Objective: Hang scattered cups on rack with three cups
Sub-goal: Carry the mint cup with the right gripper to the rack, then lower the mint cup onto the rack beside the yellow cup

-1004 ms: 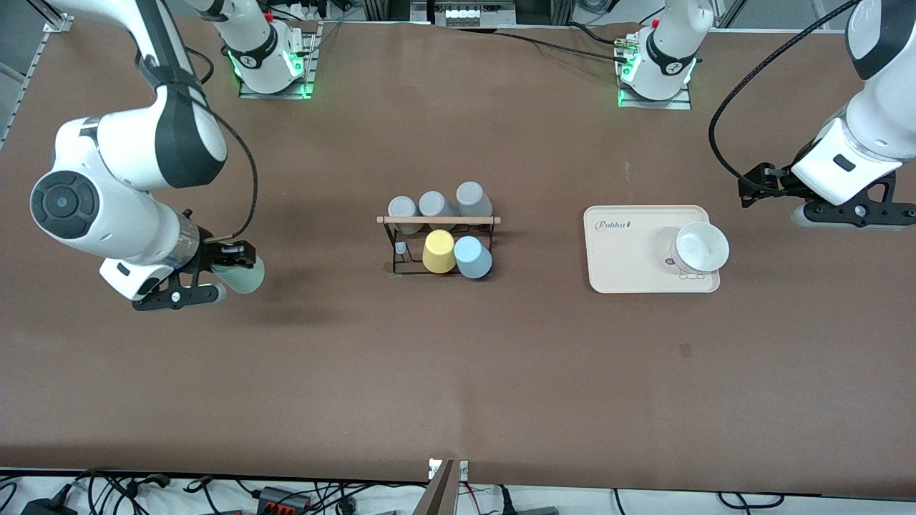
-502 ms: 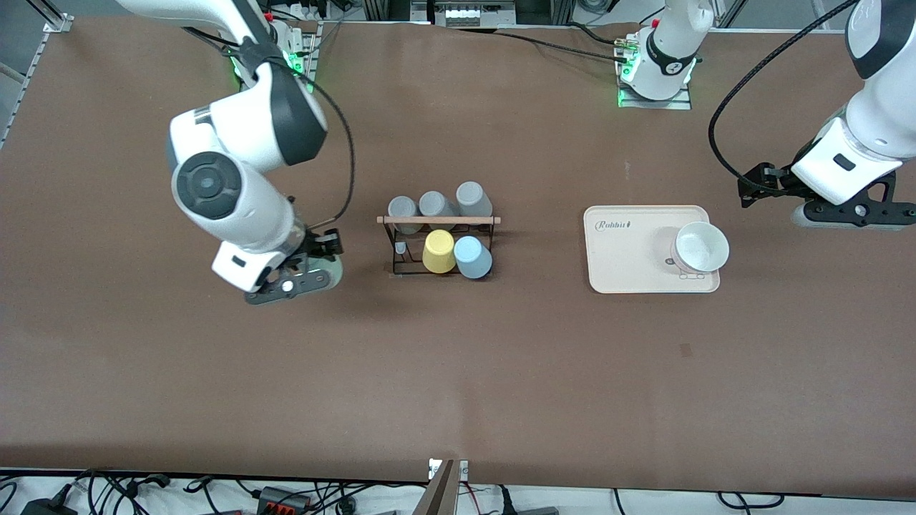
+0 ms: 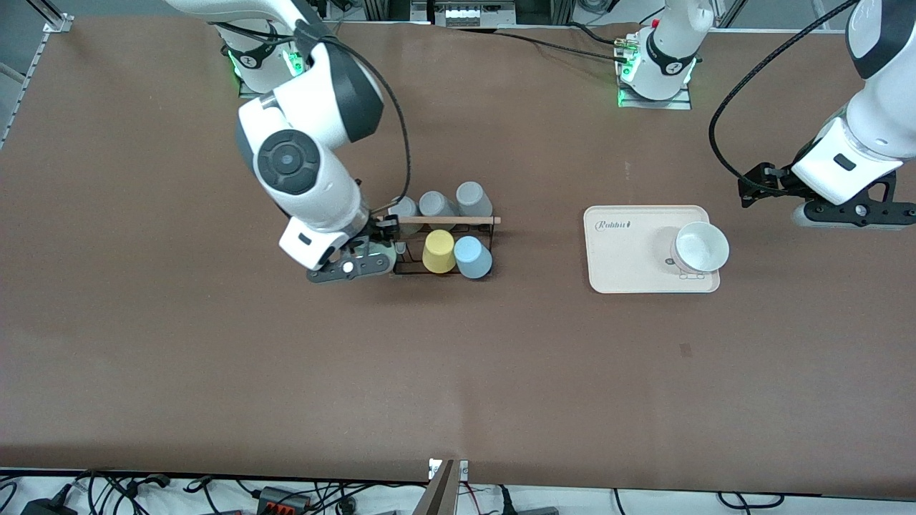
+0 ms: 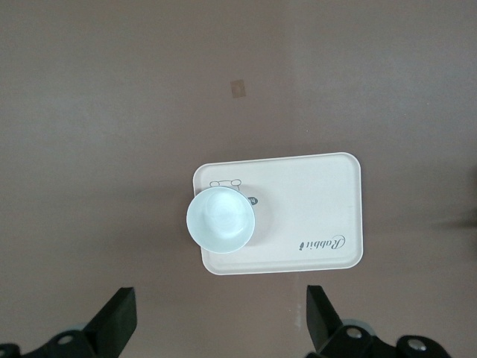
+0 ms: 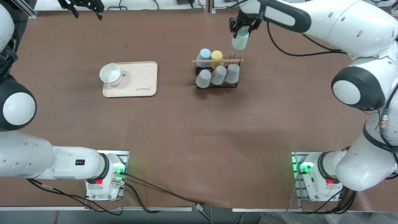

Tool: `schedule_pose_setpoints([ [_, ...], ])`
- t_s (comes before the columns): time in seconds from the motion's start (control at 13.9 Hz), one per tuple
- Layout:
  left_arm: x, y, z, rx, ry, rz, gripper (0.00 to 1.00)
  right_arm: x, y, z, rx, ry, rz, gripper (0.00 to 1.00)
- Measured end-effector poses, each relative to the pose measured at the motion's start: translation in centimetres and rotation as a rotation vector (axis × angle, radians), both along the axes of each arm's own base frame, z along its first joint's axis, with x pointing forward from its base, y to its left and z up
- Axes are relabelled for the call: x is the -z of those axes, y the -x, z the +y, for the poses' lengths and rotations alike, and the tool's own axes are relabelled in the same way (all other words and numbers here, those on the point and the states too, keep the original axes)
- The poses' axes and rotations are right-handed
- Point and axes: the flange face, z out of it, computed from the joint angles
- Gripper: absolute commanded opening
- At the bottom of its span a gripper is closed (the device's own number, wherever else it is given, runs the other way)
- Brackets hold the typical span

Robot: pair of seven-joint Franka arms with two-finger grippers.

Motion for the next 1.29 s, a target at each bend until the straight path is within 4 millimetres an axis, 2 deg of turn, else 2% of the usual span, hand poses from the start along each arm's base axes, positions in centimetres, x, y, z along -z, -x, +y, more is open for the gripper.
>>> schedule_pose_setpoints([
  [0.14, 0.0, 0.0, 0.0, 0.0, 0.0, 0.0, 1.0, 1.5, 0.5, 1.5, -0.001, 0.005, 0.006, 0.22],
  [0.29, 0.0, 0.0, 0.1, -0.001, 0.0, 0.001, 1.0, 2.7, 0.8, 2.1, -0.005, 0.013, 0.018, 0.21],
  [1.0, 0.0, 0.0, 0.1, -0.002, 0.0, 0.002, 1.0, 5.8, 1.2, 2.9, 0.002, 0.041, 0.057, 0.21],
  [1.29, 0.0, 0.0, 0.1, -0.003, 0.0, 0.003, 1.0, 7.8, 1.2, 3.1, 0.002, 0.057, 0.081, 0.21],
])
